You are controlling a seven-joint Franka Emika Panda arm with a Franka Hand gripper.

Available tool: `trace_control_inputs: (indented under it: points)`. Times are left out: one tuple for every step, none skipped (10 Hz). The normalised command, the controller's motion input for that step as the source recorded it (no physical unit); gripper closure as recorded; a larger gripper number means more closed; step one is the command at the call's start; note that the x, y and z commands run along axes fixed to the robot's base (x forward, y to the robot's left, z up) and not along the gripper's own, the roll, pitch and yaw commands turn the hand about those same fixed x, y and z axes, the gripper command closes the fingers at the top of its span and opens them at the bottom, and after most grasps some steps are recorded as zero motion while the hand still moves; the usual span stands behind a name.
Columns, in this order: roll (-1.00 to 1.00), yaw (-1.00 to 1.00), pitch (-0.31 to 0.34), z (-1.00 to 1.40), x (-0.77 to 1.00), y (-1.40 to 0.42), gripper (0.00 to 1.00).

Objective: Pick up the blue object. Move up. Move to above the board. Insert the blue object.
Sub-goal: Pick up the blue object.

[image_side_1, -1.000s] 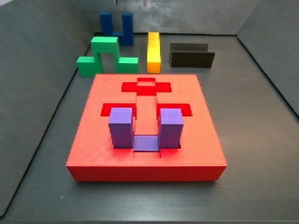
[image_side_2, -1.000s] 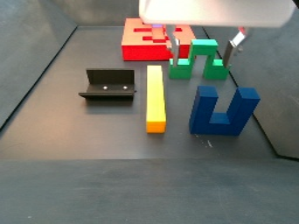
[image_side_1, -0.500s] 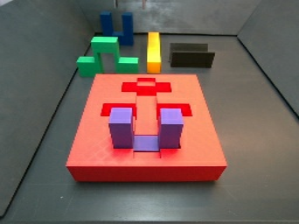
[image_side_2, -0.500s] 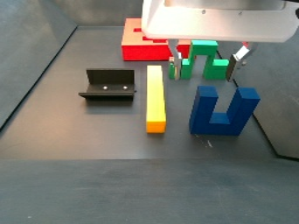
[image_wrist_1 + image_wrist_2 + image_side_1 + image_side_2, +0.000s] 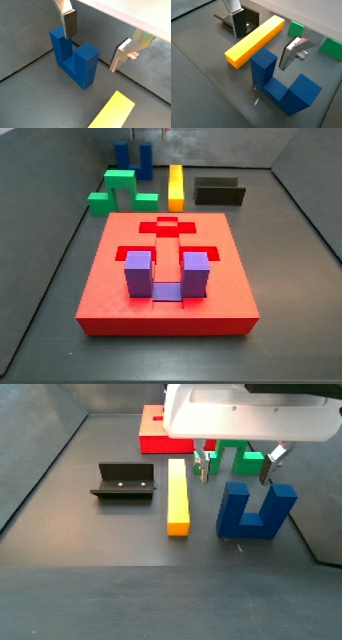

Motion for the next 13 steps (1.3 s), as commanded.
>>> trace_control_inputs:
  points:
    - [0.0,0.0,-0.029,-0.21,0.11,0.0,0.0]
    - [0.0,0.0,-0.029,-0.2,0.13,0.0,0.0]
    - [0.0,0.0,-0.033,-0.2,0.1,0.0,0.0]
    - [0.0,0.0,-0.03,-0.21,0.07,0.0,0.0]
    - [0.01,0.0,-0.033,-0.23,0.02,0.01,0.0]
    - [0.01,0.0,-0.037,-0.23,0.0,0.02,0.0]
    - [0.01,0.0,-0.037,-0.23,0.0,0.02,0.0]
    - [0.0,0.0,-0.036,-0.22,0.0,0.01,0.0]
    - [0.0,0.0,-0.043,-0.23,0.0,0.02,0.0]
    - [0.02,0.0,-0.047,-0.27,0.02,0.0,0.0]
    - [0.03,0.0,-0.05,-0.29,0.02,0.0,0.0]
    - [0.02,0.0,-0.057,-0.31,0.03,0.0,0.0]
    - [0.02,0.0,-0.041,-0.27,0.02,0.01,0.0]
